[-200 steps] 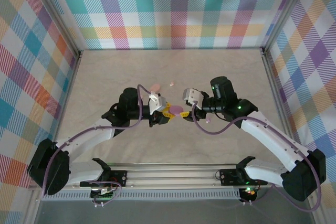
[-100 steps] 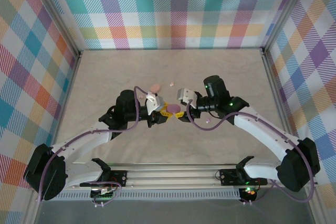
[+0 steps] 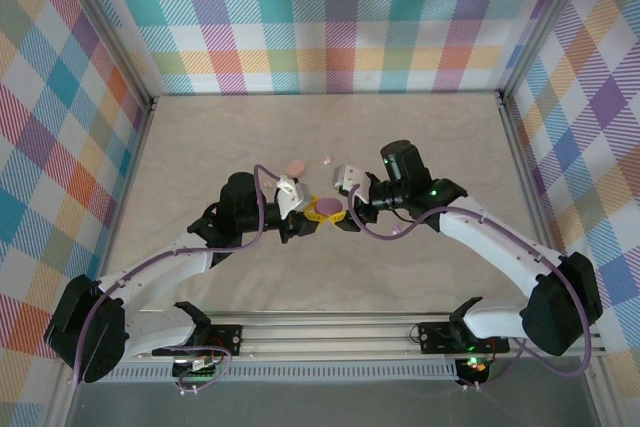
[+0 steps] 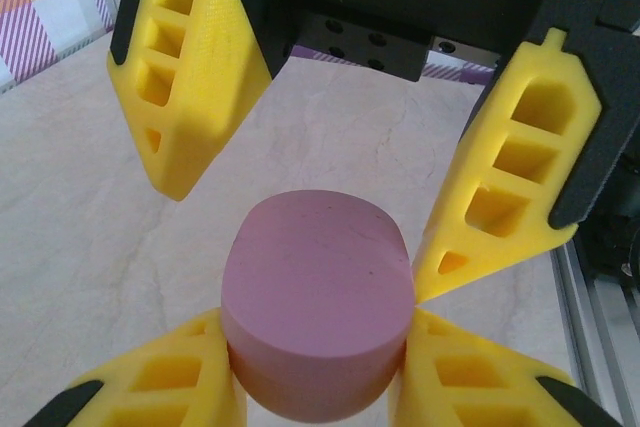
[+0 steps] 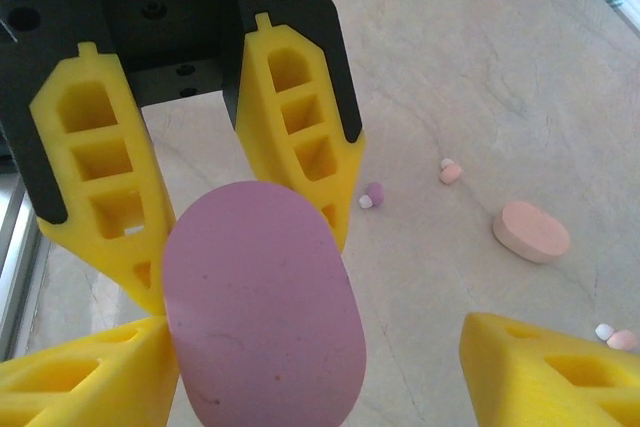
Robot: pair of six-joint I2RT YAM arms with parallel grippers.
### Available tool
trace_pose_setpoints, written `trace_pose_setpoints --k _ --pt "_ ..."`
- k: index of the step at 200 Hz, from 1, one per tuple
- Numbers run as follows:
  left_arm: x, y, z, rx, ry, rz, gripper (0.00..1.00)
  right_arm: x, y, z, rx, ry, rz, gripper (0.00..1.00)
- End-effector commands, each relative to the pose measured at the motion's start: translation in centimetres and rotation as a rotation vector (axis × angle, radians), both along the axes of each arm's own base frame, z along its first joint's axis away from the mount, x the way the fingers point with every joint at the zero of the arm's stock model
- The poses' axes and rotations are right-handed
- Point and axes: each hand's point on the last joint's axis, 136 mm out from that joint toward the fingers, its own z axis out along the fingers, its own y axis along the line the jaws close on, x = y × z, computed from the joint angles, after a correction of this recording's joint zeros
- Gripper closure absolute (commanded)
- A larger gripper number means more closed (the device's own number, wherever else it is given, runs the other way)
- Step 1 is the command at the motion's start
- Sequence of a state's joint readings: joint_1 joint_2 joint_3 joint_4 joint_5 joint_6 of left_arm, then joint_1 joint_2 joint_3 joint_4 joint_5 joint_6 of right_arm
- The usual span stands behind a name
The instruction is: Insert wireless bluetooth earbuds into charging case
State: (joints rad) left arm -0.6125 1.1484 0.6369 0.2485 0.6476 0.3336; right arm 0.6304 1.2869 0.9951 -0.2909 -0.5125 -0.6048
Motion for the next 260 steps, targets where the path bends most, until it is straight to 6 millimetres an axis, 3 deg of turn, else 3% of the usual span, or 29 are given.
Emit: trace_pose_setpoints --k 1,197,260 --pt "-0.7 0.0 -0.1 -0.022 0.004 -0.016 0.97 0.9 0.6 1.6 0.024 -0.024 -0.021 0.27" --pt "-1.0 0.3 -1.7 -0.004 0.026 -0.015 0.97 4.8 -0.3 2.3 0.009 -0.008 -0.163 0.26" --pt "0.3 0.1 -1.9 -0.035 0.102 0.040 0.99 4.8 -0.3 1.7 -0.003 0.057 -0.181 0.26"
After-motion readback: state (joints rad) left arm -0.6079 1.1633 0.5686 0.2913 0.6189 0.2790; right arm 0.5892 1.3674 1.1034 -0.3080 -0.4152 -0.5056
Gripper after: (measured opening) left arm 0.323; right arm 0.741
